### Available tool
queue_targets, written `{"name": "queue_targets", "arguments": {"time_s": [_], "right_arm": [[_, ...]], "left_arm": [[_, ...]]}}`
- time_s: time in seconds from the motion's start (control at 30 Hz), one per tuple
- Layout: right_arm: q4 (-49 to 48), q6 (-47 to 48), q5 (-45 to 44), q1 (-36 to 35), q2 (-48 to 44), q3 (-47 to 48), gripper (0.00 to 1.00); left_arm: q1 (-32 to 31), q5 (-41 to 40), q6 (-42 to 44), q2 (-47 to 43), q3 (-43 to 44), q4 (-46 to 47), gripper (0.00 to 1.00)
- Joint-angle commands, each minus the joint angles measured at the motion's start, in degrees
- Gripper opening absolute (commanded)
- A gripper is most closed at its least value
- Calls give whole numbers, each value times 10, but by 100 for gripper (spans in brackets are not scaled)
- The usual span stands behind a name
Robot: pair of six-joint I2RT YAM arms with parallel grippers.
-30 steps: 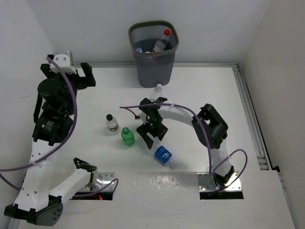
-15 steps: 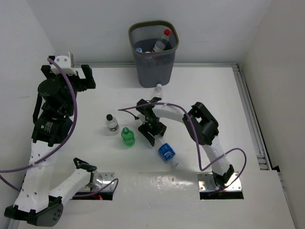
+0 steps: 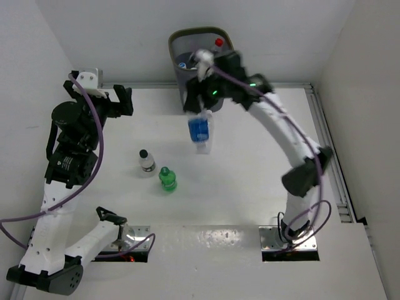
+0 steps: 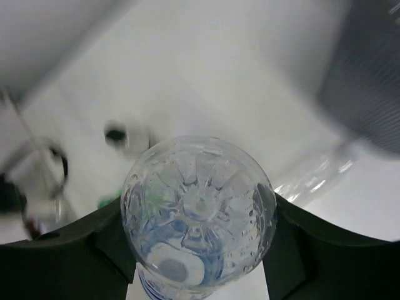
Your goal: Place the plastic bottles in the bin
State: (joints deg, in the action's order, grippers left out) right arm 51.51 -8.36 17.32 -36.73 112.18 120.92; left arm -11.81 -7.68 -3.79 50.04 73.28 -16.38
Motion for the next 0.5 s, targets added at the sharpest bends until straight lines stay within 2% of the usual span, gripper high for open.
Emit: {"name": "queue_targets", "arguments": {"time_s": [0.0, 0.03, 0.1, 0.13, 0.23, 0.27, 0.47], "right_arm": [[-248, -82, 12, 59, -154, -24, 0], [-415, -100, -6, 74, -172, -94, 0], [-508, -77, -73, 89, -213, -140, 0], [-626, -60, -89, 97, -215, -152, 0], [-727, -60, -136, 124, -162, -124, 0], [-740, -69, -142, 137, -128, -80, 0], [-836, -74, -187, 170, 13, 38, 0]], "left_arm": [[7, 76, -10, 23, 30, 29, 100], [7, 82, -10, 30, 39, 22, 100], [7, 100, -5, 48, 46, 17, 100], [7, 106, 1, 48, 46, 17, 100], [7, 118, 1, 66, 51, 17, 100], [7, 118, 1, 72, 51, 17, 100], [12, 107, 1, 85, 34, 22, 100]]}}
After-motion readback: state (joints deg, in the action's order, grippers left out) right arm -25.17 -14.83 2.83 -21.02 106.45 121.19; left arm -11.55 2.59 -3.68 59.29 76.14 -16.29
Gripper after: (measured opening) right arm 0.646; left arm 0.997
